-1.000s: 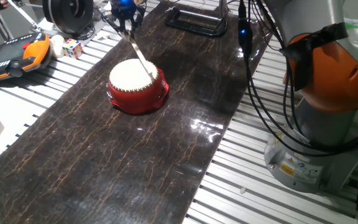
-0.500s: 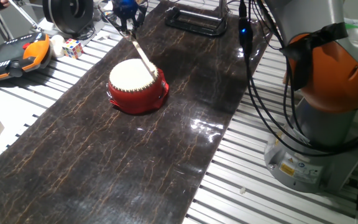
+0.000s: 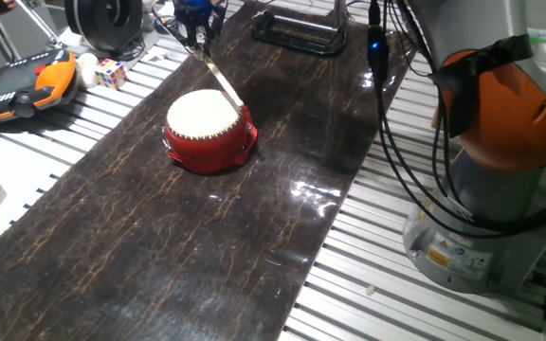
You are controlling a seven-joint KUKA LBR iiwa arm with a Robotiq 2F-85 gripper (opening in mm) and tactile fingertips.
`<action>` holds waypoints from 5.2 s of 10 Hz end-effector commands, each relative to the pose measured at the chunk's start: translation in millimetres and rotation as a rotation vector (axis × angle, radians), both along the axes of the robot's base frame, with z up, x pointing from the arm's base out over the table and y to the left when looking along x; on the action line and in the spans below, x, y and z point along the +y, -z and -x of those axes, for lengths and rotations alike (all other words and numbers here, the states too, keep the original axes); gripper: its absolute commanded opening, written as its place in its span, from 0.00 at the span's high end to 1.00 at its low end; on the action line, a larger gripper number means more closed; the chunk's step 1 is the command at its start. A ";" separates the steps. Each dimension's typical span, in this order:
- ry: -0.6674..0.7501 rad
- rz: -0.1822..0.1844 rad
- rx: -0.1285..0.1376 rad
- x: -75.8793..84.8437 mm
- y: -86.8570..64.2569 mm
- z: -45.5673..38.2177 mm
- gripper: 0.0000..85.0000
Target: Play the drum
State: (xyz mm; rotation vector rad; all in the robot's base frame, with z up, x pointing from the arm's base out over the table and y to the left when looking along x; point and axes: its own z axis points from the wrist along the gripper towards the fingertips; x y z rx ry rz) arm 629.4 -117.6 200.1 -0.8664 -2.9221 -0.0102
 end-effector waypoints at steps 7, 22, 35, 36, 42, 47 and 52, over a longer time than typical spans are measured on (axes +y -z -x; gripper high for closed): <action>-0.238 0.030 0.039 -0.1 0.0 0.1 0.99; -0.288 -0.028 0.051 89.5 -20.2 -11.7 0.99; -0.234 -0.038 0.064 142.8 -0.7 14.4 0.99; -0.277 -0.030 0.073 142.8 -0.7 14.4 0.99; -0.473 -0.093 0.100 142.8 -0.7 14.4 0.99; -0.356 -0.089 0.076 190.3 11.7 22.2 0.99; -0.400 -0.062 0.081 227.0 41.8 31.2 0.99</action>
